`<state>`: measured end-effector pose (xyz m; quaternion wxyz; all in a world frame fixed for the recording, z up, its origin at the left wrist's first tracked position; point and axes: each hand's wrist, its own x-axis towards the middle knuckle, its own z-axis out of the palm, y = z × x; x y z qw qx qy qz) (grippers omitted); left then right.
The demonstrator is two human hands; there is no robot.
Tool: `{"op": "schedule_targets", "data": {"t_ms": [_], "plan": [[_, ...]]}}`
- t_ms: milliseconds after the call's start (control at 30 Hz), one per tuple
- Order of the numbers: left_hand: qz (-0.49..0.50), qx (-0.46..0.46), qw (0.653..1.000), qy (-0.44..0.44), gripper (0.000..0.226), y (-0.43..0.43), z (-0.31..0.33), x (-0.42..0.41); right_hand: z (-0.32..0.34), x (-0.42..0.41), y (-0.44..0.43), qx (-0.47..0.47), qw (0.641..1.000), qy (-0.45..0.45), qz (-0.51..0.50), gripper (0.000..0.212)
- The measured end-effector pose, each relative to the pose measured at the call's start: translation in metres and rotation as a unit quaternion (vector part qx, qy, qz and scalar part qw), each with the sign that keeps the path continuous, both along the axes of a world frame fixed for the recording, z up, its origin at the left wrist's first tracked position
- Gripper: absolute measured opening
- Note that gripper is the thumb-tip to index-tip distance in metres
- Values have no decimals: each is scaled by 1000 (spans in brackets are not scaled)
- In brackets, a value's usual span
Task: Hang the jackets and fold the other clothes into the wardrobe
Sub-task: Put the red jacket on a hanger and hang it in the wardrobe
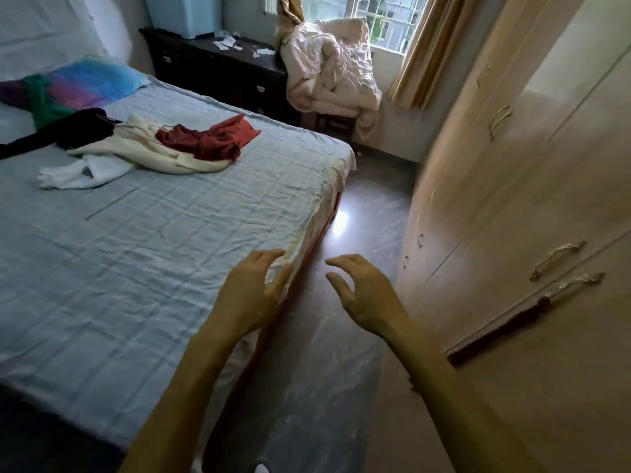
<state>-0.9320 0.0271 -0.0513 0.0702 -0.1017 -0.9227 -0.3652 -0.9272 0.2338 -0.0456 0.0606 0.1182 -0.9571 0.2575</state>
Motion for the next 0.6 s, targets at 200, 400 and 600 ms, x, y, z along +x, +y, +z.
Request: {"op": "schedule_targets", "data": {"t_ms": [200, 400, 600], "plan": [[8, -21, 1000, -15, 50, 4, -9, -78, -6, -84, 3, 12, 1000, -16, 2, 35], [25, -88, 995, -28, 65, 23, -25, -162, -28, -175, 35, 15, 1000, -18, 4, 36], [43, -146, 987, -42, 71, 79, -27, -258, -42, -280, 89, 20, 999, 33, 26, 33]]}}
